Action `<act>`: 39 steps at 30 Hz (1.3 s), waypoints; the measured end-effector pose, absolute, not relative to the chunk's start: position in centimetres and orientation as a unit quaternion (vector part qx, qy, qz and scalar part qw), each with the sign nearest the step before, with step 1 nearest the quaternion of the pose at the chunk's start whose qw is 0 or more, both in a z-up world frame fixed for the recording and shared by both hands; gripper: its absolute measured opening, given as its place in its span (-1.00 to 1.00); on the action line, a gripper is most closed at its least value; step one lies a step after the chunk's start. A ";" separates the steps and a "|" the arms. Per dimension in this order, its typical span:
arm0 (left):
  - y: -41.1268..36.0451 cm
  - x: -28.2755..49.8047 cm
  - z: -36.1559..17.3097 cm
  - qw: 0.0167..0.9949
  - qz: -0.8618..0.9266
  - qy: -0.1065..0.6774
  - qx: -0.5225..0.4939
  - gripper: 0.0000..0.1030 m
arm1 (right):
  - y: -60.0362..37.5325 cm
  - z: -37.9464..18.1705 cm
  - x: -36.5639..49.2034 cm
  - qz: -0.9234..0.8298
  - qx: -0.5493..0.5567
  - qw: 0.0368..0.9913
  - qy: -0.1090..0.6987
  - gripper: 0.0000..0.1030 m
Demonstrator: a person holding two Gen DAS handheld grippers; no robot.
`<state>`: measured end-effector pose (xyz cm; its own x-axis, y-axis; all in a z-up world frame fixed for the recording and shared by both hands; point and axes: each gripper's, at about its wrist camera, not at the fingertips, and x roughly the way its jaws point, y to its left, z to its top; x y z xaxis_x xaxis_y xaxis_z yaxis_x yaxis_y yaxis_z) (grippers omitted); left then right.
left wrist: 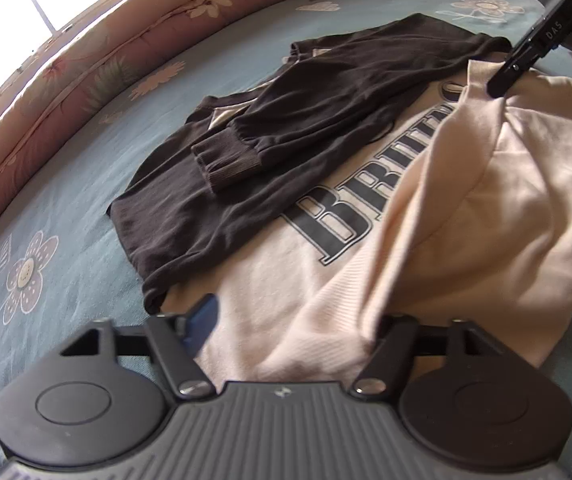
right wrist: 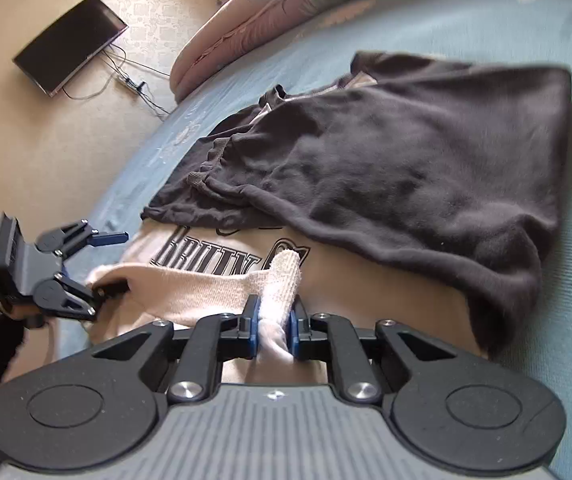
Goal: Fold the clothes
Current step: 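Close both grippers on the ribbed hem of the sweatshirt, then lift the hem with both grippers, fold it onto the collar, open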
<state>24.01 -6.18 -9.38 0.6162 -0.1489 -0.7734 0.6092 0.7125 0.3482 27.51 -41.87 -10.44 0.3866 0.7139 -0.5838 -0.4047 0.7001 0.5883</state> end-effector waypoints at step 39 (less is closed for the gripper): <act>-11.6 37.9 -4.5 0.881 -0.193 0.284 0.324 -0.69 | -42.9 -0.3 33.6 0.215 0.077 0.932 0.283 -0.74</act>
<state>37.92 -11.63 -4.53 0.7639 -0.1555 -0.6263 0.5245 0.7151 0.4622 33.60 -42.86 -0.31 0.7473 0.4443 -0.4941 -0.3569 0.8956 0.2655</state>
